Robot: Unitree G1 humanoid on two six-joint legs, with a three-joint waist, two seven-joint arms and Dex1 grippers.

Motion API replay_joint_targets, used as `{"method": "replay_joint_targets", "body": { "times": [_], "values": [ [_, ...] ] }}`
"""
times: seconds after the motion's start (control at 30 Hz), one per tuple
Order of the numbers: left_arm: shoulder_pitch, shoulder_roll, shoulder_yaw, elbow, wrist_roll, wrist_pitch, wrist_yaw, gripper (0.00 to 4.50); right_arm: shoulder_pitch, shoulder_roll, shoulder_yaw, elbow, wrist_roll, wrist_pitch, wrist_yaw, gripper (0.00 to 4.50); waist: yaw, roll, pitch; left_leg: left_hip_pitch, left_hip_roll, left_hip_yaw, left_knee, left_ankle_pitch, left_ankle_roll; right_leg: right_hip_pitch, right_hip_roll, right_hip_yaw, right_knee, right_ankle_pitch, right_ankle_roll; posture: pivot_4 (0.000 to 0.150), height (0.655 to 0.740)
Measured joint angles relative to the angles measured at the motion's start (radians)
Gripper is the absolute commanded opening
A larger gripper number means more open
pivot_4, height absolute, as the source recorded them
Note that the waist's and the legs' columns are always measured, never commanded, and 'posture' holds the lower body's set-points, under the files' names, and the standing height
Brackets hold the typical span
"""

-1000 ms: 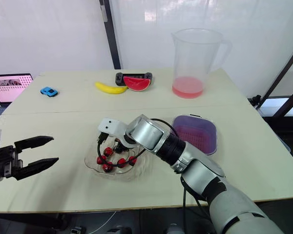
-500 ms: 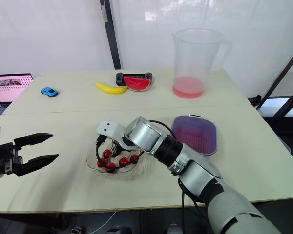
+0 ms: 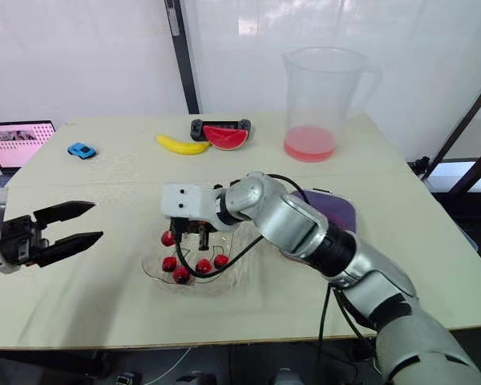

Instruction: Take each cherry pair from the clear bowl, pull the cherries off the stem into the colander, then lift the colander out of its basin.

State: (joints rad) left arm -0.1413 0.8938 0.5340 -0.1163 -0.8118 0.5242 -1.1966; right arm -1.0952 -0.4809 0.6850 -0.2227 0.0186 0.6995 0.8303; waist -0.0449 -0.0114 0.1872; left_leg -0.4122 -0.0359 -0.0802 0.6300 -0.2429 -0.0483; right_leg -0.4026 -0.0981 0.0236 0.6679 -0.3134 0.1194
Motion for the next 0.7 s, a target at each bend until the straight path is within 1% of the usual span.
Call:
{"method": "replay_joint_targets", "body": {
  "times": [0.1, 0.17, 0.27, 0.3, 0.47, 0.7],
  "values": [
    [-0.072, -0.033, -0.023, 0.006, -0.034, 0.048, 0.047, 4.50, 0.031, -0.016, 0.000, 0.015, -0.131, -0.207, -0.086, 0.49, -0.001, 0.000, 0.000, 0.000, 0.000, 0.000, 0.000, 0.000, 0.000, 0.000, 0.000, 0.000, 0.001, 0.000, 0.000, 0.150, 0.7400],
    [-0.094, -0.048, -0.042, 0.008, -0.050, 0.071, 0.067, 4.50, 0.036, -0.013, -0.001, 0.024, -0.183, -0.288, -0.117, 0.49, -0.006, 0.000, 0.000, 0.000, 0.000, 0.001, 0.000, 0.001, -0.001, -0.001, 0.000, 0.001, 0.001, 0.000, 0.000, 0.150, 0.7400],
    [-0.183, -0.129, -0.065, 0.017, -0.086, 0.107, 0.147, 4.50, 0.048, -0.002, -0.008, 0.057, -0.298, -0.394, -0.207, 0.49, -0.001, -0.001, 0.000, 0.000, 0.000, 0.000, 0.001, 0.003, -0.004, 0.000, 0.001, 0.000, 0.002, 0.000, 0.000, 0.150, 0.7400],
    [-0.222, -0.170, -0.081, 0.015, -0.107, 0.121, 0.186, 4.50, 0.060, 0.008, -0.019, 0.061, -0.339, -0.422, -0.238, 0.49, 0.002, -0.001, 0.000, 0.000, 0.000, 0.000, 0.001, 0.003, -0.004, 0.000, 0.001, 0.000, 0.002, 0.000, 0.000, 0.150, 0.7400],
    [-0.310, -0.266, -0.127, 0.001, -0.138, 0.138, 0.295, 4.50, 0.101, 0.049, -0.041, 0.050, -0.432, -0.456, -0.264, 0.49, 0.001, -0.003, -0.001, 0.000, 0.000, -0.001, 0.002, 0.004, -0.006, 0.001, 0.001, 0.000, 0.002, 0.000, 0.000, 0.150, 0.7400],
    [-0.384, -0.324, -0.180, 0.022, -0.129, 0.137, 0.360, 4.50, 0.136, 0.090, -0.073, 0.012, -0.486, -0.457, -0.242, 0.49, 0.000, -0.003, -0.001, 0.000, 0.000, -0.001, 0.002, 0.004, -0.007, 0.001, 0.001, 0.000, 0.002, 0.000, 0.000, 0.150, 0.7400]
  ]
}}
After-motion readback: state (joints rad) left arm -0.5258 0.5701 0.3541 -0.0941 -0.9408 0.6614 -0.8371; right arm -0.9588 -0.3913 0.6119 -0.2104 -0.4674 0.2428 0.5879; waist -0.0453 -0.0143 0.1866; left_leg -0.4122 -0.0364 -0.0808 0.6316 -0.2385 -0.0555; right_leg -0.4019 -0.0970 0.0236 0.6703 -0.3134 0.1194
